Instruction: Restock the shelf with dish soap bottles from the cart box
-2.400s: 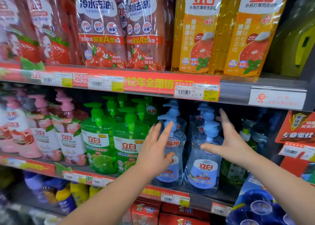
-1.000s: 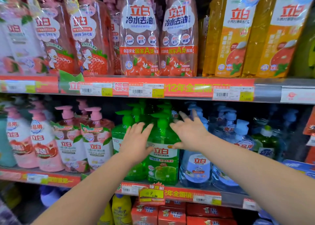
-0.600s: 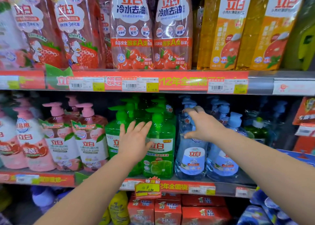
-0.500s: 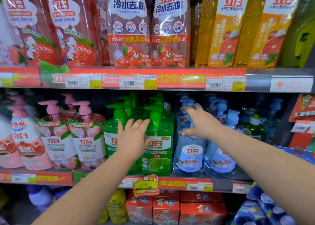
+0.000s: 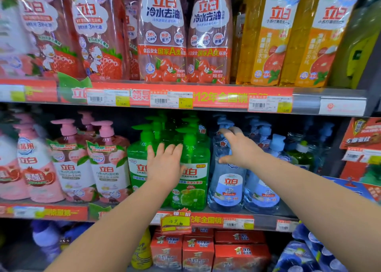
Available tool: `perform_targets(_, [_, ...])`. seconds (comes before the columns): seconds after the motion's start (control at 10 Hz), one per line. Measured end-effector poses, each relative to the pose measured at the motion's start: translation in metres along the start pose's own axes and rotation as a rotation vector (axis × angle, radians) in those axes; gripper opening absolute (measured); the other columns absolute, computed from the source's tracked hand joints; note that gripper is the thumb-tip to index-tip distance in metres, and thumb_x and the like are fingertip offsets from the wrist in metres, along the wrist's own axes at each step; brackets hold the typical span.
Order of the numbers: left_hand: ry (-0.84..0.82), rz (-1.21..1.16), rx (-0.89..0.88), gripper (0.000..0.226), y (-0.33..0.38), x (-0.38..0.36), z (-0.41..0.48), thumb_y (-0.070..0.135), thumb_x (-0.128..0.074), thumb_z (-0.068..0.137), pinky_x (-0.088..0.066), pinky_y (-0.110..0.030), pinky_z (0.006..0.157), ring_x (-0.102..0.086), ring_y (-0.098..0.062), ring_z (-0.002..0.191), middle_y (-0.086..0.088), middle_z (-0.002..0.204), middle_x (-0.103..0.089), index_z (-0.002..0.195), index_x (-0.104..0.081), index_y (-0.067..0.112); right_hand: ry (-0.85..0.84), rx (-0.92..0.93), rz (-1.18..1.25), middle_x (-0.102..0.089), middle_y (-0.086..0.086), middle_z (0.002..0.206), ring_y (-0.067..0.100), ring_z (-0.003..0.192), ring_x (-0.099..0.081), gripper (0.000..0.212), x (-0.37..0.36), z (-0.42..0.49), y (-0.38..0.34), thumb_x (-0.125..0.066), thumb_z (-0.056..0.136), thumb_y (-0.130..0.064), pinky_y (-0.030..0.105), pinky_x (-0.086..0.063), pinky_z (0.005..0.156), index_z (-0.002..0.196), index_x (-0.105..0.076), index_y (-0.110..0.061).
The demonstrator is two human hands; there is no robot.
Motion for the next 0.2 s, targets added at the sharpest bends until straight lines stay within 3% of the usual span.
perform_targets(0.1, [-0.024, 0.023, -0.002, 0.066, 0.006, 0.008, 0.001, 0.042, -0.052, 0.089, -0.007, -0.057, 0.114, -0.020, -0.032, 0.143, -0.005, 0.149, -0.039, 0.145, -0.025, 0.019, -0.015, -0.078, -0.183, 0.009, 0.006, 0.159, 0.043, 0.140, -0.020, 0.104, 0.005, -0.003, -0.001, -0.070, 0.074, -0.052, 0.053, -0.033, 0.106, 0.149, -0.002, -0.031])
perform_targets(0.2, [-0.117, -0.002, 0.006, 0.077, 0.004, 0.008, -0.003, 0.043, -0.052, 0.088, -0.004, -0.056, 0.115, -0.010, -0.034, 0.145, -0.008, 0.156, -0.025, 0.150, -0.012, 0.019, 0.072, -0.030, -0.286, 0.018, 0.006, 0.158, 0.038, 0.145, -0.001, 0.102, 0.009, -0.024, -0.019, -0.061, 0.076, -0.061, 0.057, -0.018, 0.111, 0.149, 0.005, -0.030])
Point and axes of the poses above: each hand's wrist, its own z-axis towards the middle knuckle, its own x-axis out of the back of the hand, y = z × x, the point moved 7 cm from there along z, towards the middle knuckle
